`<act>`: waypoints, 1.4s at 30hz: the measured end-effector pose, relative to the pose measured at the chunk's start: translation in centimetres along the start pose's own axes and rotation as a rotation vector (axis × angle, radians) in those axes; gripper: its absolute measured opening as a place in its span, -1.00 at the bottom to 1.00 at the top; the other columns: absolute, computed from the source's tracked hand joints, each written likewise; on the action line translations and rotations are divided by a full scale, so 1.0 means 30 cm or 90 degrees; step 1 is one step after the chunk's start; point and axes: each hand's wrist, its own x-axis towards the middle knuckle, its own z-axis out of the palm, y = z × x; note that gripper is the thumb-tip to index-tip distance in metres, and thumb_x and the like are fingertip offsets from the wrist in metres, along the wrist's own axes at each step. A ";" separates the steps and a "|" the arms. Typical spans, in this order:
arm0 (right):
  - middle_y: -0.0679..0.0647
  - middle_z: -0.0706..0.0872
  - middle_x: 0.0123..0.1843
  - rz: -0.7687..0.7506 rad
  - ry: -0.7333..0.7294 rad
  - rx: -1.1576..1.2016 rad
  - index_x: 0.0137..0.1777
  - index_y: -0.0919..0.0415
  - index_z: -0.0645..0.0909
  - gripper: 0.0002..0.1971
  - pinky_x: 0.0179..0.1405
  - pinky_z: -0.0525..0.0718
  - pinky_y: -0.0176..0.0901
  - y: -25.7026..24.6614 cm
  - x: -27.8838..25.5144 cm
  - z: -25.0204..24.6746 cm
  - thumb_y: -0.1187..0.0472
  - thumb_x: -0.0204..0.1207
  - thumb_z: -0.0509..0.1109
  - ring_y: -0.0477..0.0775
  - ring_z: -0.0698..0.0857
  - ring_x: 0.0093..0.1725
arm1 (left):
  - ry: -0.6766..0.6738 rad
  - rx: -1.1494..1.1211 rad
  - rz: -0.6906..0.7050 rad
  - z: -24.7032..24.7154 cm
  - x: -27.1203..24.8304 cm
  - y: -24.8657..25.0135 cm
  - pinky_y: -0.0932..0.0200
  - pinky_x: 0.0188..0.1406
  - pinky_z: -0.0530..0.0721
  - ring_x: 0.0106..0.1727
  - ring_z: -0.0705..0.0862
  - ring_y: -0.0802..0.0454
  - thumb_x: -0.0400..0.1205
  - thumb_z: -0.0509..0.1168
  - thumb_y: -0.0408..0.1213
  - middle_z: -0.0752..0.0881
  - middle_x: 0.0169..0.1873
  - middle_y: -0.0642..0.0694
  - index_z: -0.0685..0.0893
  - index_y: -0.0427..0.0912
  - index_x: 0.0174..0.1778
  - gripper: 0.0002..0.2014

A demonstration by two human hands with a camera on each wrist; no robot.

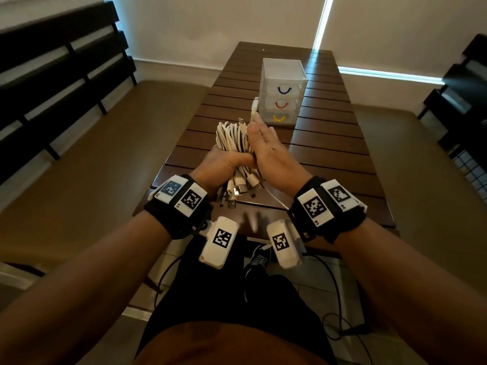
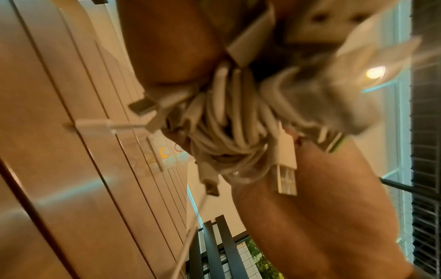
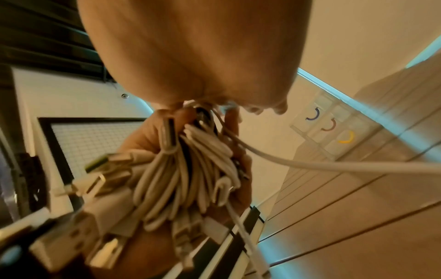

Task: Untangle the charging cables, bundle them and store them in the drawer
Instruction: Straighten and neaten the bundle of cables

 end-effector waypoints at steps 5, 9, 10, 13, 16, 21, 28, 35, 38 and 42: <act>0.12 0.32 0.64 -0.034 0.011 -0.020 0.65 0.05 0.21 -0.42 0.65 0.08 0.26 0.020 0.007 0.001 -0.18 0.71 -0.11 0.13 0.13 0.69 | -0.009 0.053 0.005 0.002 0.004 0.001 0.22 -0.42 0.71 -0.44 0.74 0.04 0.49 0.26 -0.68 0.72 -0.45 -0.10 0.63 -0.33 -0.16 -0.81; 0.09 0.65 0.21 -0.055 0.002 0.105 0.37 0.17 0.48 -0.63 0.35 0.57 -0.07 0.019 0.004 -0.006 0.06 0.78 -0.05 -0.03 0.62 0.25 | -0.005 0.039 0.010 0.009 0.008 -0.011 0.18 -0.41 0.72 -0.43 0.74 0.00 0.47 0.27 -0.69 0.72 -0.43 -0.15 0.64 -0.37 -0.16 -0.83; 0.07 0.66 0.18 -0.051 -0.004 0.118 0.38 0.19 0.48 -0.63 0.33 0.58 -0.09 0.023 0.007 -0.006 0.08 0.79 -0.05 -0.04 0.64 0.22 | 0.006 0.035 0.005 0.015 0.008 -0.015 0.16 -0.41 0.73 -0.43 0.74 -0.01 0.46 0.27 -0.70 0.71 -0.42 -0.18 0.64 -0.40 -0.14 -0.83; 0.09 0.51 0.50 -0.037 -0.024 0.098 0.61 0.16 0.28 -0.54 0.55 0.37 -0.14 0.040 0.007 0.006 0.05 0.79 -0.08 -0.04 0.46 0.51 | 0.063 -0.027 -0.042 0.029 0.009 -0.050 0.10 -0.42 0.74 -0.44 0.72 -0.09 0.44 0.31 -0.63 0.69 -0.35 -0.30 0.64 -0.52 0.03 -0.76; 0.05 0.40 0.59 0.007 -0.020 0.125 0.66 0.16 0.20 -0.49 0.54 0.31 -0.29 0.065 -0.012 0.022 -0.01 0.77 -0.07 -0.12 0.41 0.54 | 0.062 -0.155 -0.168 0.008 0.007 -0.073 -0.19 -0.01 0.73 -0.12 0.72 -0.30 0.25 0.51 -0.36 0.66 -0.04 -0.47 0.60 -0.54 0.23 -0.38; -0.02 0.70 -0.37 -0.027 0.046 -0.029 -0.02 0.23 0.71 -0.73 -0.43 0.54 -0.36 0.181 -0.098 0.003 0.14 0.71 0.21 -0.26 0.58 -0.52 | 0.069 -0.260 -0.148 -0.092 0.022 -0.057 0.13 -0.30 0.63 -0.43 0.69 -0.05 0.46 0.26 -0.20 0.70 -0.49 -0.16 0.70 -0.26 -0.50 -0.72; 0.01 0.74 0.08 -0.128 -0.190 -0.446 0.29 0.07 0.66 -0.73 0.05 0.67 -0.03 0.178 -0.163 -0.015 0.17 0.69 0.22 0.01 0.68 0.03 | 0.172 -0.387 -0.121 -0.094 0.043 -0.081 0.15 -0.35 0.70 -0.38 0.70 -0.01 0.49 0.28 -0.25 0.69 -0.40 -0.12 0.65 -0.28 -0.40 -0.79; 0.10 0.59 -0.09 -0.273 -0.008 -0.320 0.05 0.21 0.76 -0.83 -0.15 0.48 -0.32 0.037 -0.099 -0.124 0.24 0.63 0.33 -0.03 0.54 -0.15 | 0.162 -0.134 -0.156 -0.092 0.020 -0.126 0.09 -0.49 0.68 -0.49 0.68 -0.12 0.35 0.48 -0.43 0.65 -0.33 -0.31 0.65 -0.45 -0.18 -0.78; 0.04 0.63 -0.08 -0.205 0.021 -0.265 0.04 0.12 0.78 -0.87 -0.13 0.42 -0.56 0.034 -0.048 -0.145 0.23 0.57 0.42 -0.11 0.57 -0.14 | 0.035 -0.065 -0.108 -0.074 -0.011 -0.126 0.10 -0.45 0.70 -0.47 0.72 -0.11 0.33 0.49 -0.40 0.69 -0.29 -0.38 0.62 -0.57 0.06 -0.56; -0.03 0.67 -0.04 -0.136 -0.030 -0.238 0.03 0.03 0.80 -0.86 -0.01 0.53 -0.37 0.036 -0.048 -0.129 0.18 0.51 0.49 -0.14 0.61 -0.05 | -0.060 -0.180 -0.141 -0.058 -0.029 -0.159 0.06 -0.37 0.70 -0.41 0.72 -0.11 0.41 0.47 -0.23 0.74 -0.35 -0.26 0.73 -0.32 -0.05 -0.72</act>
